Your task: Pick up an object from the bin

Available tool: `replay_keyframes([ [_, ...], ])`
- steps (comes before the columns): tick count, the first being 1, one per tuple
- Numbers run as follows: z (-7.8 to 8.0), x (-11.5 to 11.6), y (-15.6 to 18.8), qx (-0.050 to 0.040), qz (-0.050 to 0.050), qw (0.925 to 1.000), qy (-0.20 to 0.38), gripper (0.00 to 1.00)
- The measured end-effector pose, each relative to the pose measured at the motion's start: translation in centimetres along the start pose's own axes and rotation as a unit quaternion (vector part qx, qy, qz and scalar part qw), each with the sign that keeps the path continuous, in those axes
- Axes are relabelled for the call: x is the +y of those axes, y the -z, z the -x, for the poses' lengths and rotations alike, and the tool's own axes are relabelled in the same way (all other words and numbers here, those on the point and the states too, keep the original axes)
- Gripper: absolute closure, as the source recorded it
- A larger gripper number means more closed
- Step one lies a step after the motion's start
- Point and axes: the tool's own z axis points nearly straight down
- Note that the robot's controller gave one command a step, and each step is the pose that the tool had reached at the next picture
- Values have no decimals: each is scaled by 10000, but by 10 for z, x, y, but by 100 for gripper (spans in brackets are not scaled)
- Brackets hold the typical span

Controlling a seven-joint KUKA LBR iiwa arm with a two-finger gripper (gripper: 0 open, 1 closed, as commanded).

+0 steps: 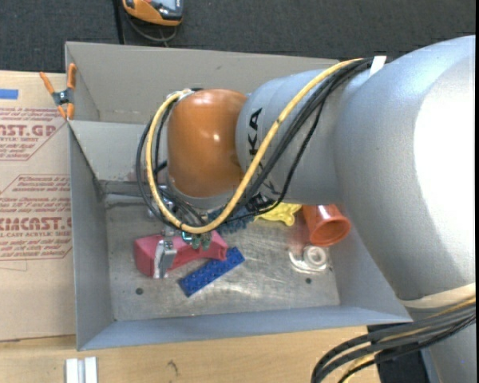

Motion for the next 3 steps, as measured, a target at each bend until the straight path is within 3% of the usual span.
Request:
replay_keyframes([
  [1, 2, -1, 4, -35, 7, 10000, -8, 0],
  [2, 23, -25, -53, -33, 12, 9997, 225, 100],
  [3, 23, -25, -53, -33, 13, 9997, 225, 100],
])
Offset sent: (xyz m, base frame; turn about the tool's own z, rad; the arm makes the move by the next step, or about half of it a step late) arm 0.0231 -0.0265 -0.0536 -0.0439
